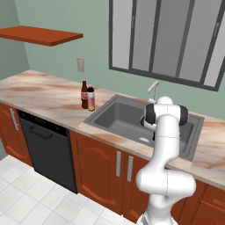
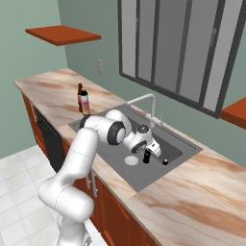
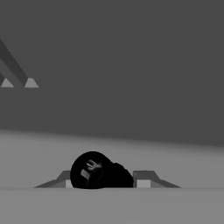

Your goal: Place the large bottle from the dining counter next to the other large bottle outside the sink, and place the small bottle from the dining counter next to the other small bottle inside the sink.

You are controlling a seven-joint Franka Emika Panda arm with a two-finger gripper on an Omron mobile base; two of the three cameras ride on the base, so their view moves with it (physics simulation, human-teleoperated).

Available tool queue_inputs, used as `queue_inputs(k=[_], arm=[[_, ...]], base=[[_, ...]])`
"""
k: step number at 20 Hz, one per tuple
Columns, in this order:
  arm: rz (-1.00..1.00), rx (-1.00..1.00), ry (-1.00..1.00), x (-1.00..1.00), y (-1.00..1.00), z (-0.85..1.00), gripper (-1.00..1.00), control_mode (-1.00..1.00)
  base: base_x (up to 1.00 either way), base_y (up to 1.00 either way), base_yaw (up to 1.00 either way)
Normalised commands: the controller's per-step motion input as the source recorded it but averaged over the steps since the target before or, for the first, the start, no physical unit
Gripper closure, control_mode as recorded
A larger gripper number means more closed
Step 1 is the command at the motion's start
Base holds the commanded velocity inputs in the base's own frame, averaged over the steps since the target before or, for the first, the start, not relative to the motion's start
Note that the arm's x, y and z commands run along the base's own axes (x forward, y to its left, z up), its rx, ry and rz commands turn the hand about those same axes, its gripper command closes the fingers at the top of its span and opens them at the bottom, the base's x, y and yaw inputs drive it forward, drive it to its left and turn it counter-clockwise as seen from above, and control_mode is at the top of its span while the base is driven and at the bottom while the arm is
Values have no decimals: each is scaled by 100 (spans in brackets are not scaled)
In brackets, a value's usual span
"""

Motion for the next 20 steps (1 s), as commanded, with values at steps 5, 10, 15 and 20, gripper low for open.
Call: queue_inputs(k=[5,10,15,20], arm=[[0,0,-1,-45,5,-60,100,-100],[0,0,-2,-36,16,-46,100,-100],[0,0,-1,-33,16,-40,100,-100],[0,0,0,-37,17,-49,100,-100]], base=[[0,0,0],[0,0,0],[0,0,0],[0,0,0]])
